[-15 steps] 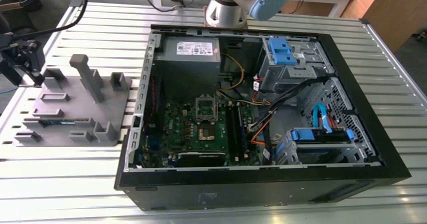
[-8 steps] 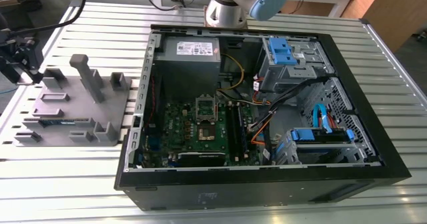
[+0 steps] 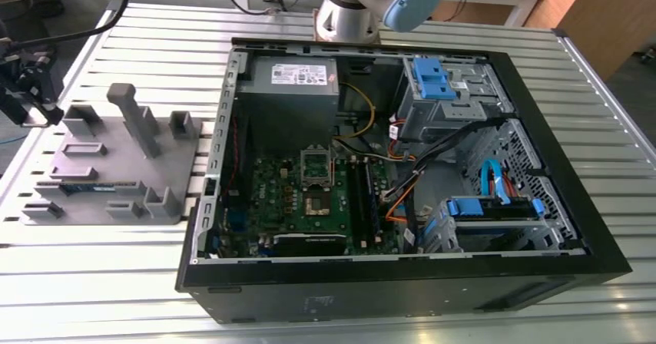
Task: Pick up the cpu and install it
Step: 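Pick up the cpu and move it towards the insertion slot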
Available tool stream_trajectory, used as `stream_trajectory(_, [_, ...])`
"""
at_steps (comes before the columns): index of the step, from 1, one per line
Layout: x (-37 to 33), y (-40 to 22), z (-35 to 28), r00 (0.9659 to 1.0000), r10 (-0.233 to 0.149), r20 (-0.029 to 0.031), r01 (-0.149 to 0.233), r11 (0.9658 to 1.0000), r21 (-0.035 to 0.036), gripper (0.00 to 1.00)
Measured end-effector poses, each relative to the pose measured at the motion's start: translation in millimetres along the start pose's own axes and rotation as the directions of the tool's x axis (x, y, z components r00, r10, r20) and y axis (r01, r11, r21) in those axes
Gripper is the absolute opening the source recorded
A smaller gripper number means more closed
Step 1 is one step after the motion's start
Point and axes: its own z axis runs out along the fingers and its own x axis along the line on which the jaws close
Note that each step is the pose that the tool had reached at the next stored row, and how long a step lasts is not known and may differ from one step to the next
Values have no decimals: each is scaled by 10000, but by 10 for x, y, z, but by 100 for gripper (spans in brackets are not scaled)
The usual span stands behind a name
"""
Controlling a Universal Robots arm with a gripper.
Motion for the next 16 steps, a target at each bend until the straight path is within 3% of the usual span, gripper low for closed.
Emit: stream_trajectory(16, [-1,0,-35,10000,0,-6,0,10000,4,47])
